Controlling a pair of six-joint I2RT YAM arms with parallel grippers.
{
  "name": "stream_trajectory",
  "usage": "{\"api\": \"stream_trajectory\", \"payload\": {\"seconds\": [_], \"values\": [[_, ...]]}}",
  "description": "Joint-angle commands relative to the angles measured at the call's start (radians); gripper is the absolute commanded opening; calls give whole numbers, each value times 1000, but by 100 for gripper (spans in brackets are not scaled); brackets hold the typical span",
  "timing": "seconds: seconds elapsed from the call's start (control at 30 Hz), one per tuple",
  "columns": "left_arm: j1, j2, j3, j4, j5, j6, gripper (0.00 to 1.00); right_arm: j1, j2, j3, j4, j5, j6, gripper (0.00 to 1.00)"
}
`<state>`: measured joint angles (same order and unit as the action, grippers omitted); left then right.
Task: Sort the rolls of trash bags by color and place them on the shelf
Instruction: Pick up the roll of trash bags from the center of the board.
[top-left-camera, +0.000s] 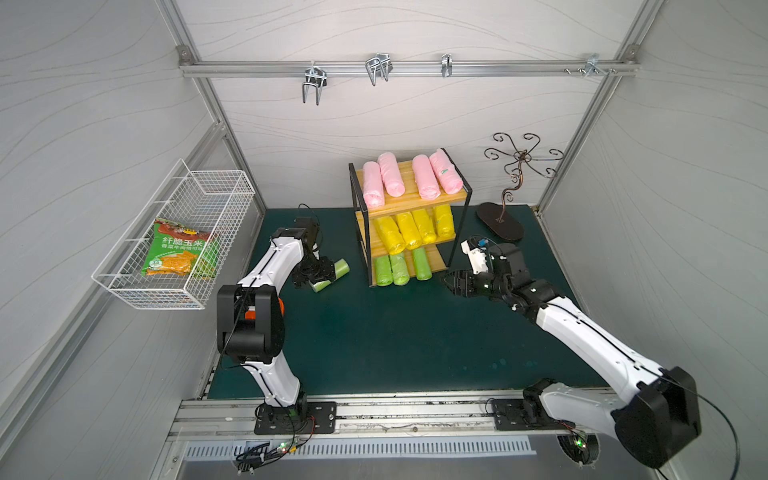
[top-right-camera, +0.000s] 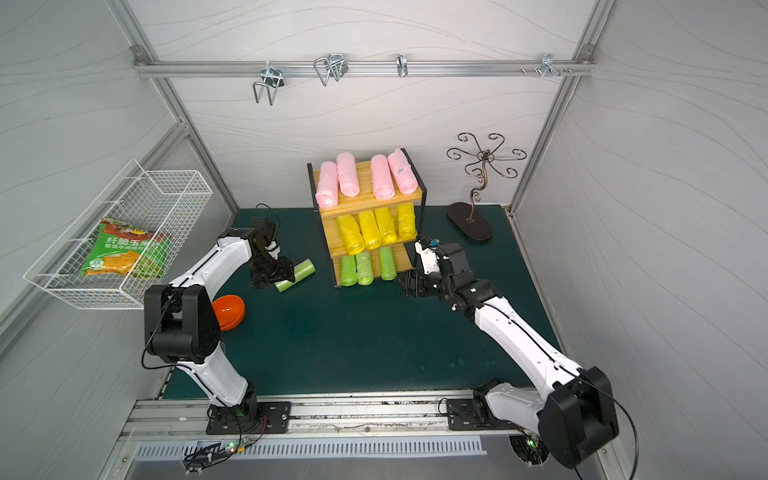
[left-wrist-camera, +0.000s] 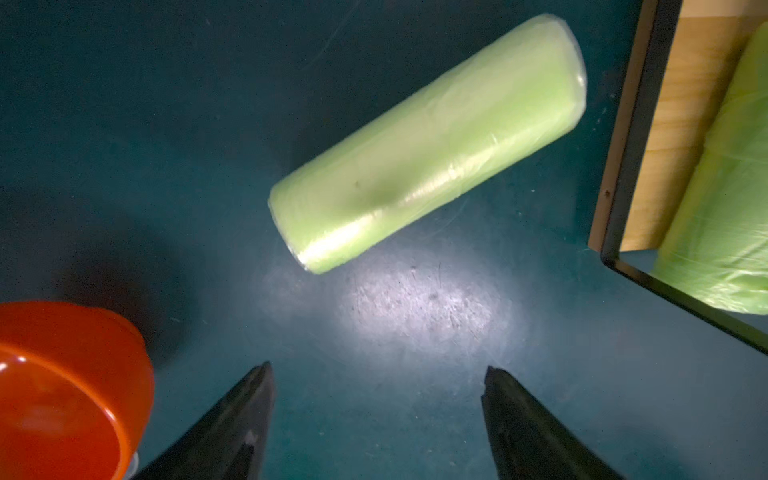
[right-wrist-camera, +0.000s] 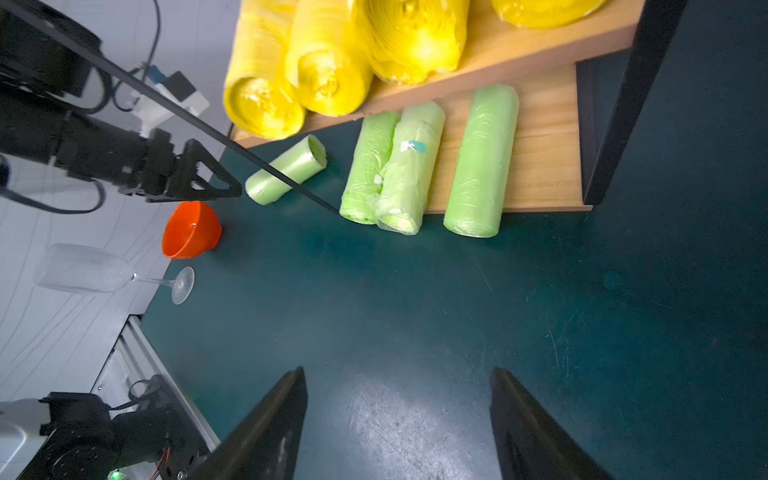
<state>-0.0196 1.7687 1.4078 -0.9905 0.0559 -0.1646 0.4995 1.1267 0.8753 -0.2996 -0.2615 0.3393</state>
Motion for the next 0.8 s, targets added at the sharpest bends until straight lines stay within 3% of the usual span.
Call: {"api": "stream_trajectory", "payload": {"seconds": [0.0,0.13,0.47,0.77], "values": [[6,53,92,-3,-50,104,83,1,-49,-26,-40,2,5,73],[5,145,158,-26,-29,159,80,14,-102,-66,-36,2,9,73],[0,222,191,35,3,222,80,52,-127,-97,-82,4,2,73],[-79,319,209,11,-45,239,78,85,-146,-103,-123,30,5,73]]}}
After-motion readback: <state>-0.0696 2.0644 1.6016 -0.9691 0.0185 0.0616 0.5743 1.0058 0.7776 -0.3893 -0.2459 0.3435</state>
